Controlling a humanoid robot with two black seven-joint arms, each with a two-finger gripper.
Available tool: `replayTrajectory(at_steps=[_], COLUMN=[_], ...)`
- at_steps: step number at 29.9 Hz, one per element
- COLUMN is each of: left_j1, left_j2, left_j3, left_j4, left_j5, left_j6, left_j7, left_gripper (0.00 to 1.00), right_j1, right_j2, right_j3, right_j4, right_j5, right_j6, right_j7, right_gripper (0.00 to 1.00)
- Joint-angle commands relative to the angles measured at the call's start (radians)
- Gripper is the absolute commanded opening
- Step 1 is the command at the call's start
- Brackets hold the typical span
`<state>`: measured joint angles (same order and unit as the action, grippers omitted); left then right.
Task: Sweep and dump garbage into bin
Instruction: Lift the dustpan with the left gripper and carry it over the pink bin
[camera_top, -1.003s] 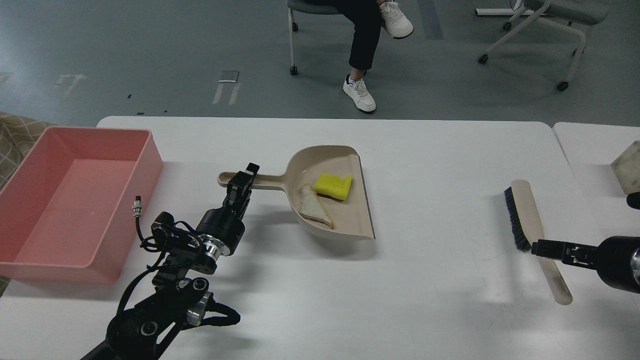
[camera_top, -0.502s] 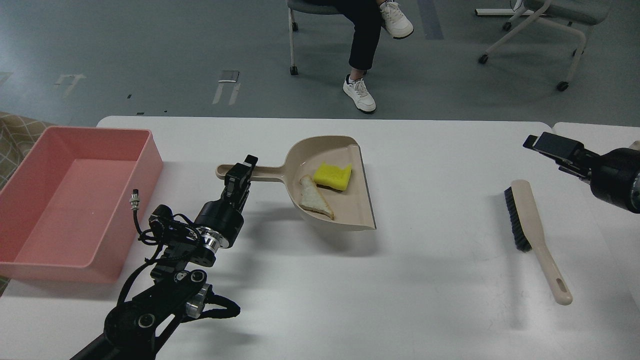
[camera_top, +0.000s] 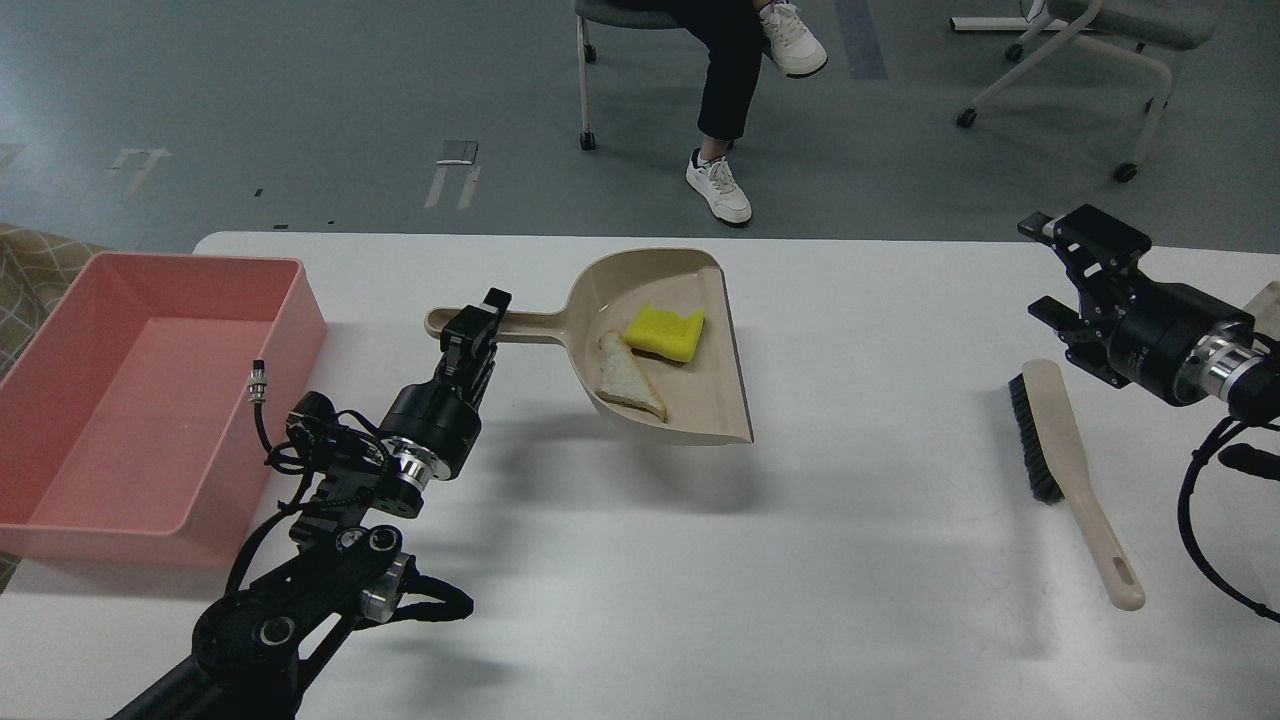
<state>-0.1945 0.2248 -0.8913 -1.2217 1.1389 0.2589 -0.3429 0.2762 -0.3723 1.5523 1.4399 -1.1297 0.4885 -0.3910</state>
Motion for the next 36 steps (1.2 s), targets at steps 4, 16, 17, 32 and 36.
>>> replayTrajectory(at_steps=[4,16,17,32,36], left_j1=[0.001,0.000,0.000,-0.014,-0.014], left_j2=[0.033,0.171,0.180,0.372,0.429], left_j3=[0.000,-0.003,-0.003,-0.040,-0.069], left_j4=[-0.039,-0.105,-0.111,-0.222,-0.243], left_j5=[-0.001,-0.116,-0.116,-0.200,-0.246], left_j6=[-0.001,-0.004,-0.004,-0.018,-0.047], left_j7=[0.009,0.002,0.002,0.009,0.010], left_gripper=[0.07,0.07,0.07,0.07,0.07], right_j1=[0.014,0.075,0.087,0.143,0.143], right_j2=[0.121,0.246,0.259,0.300,0.302], right_j3=[0.143,0.161,0.158,0.121,0.115], right_j4=[-0.110,-0.259,-0.272,-0.377,-0.378], right_j5=[0.189,0.340,0.338,0.337,0.337], right_j6=[0.000,0.000,0.000,0.000,0.000], right_j7=[0.011,0.153,0.187,0.267,0.267], right_gripper=[1.00,0.99,0.99,0.99,0.99])
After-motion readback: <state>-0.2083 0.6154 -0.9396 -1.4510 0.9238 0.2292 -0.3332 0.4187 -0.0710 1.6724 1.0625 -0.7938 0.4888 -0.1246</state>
